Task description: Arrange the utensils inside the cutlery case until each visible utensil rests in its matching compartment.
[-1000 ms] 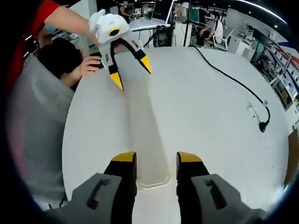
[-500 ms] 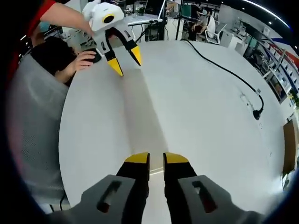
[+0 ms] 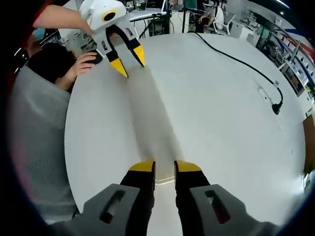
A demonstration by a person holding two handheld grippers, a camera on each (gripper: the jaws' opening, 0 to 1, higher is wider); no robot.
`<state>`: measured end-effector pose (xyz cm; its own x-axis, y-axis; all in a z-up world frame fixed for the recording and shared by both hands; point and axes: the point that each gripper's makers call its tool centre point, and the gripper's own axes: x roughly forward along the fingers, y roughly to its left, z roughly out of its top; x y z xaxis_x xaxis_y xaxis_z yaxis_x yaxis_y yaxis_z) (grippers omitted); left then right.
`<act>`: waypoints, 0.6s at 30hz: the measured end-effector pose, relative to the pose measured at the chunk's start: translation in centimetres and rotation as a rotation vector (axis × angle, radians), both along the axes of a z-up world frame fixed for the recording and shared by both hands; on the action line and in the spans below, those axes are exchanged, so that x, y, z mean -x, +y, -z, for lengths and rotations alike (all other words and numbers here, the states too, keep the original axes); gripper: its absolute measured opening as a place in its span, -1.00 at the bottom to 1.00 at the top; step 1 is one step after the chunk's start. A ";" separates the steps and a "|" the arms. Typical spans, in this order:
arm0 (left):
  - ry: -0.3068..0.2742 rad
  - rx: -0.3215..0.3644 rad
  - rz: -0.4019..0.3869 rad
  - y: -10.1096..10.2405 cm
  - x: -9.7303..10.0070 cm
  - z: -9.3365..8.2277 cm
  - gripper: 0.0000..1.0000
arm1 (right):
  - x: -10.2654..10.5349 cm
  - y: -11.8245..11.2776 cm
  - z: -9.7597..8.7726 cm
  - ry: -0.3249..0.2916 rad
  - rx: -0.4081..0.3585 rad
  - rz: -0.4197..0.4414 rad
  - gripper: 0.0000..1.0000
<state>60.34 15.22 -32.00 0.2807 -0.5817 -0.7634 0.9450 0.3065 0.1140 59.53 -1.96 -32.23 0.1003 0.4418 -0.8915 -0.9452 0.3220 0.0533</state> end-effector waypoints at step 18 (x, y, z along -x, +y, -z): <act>0.086 0.014 0.002 -0.4 0.2 0.4 -0.60 | 1.0 0.2 0.7 0.062 0.210 -0.128 -0.86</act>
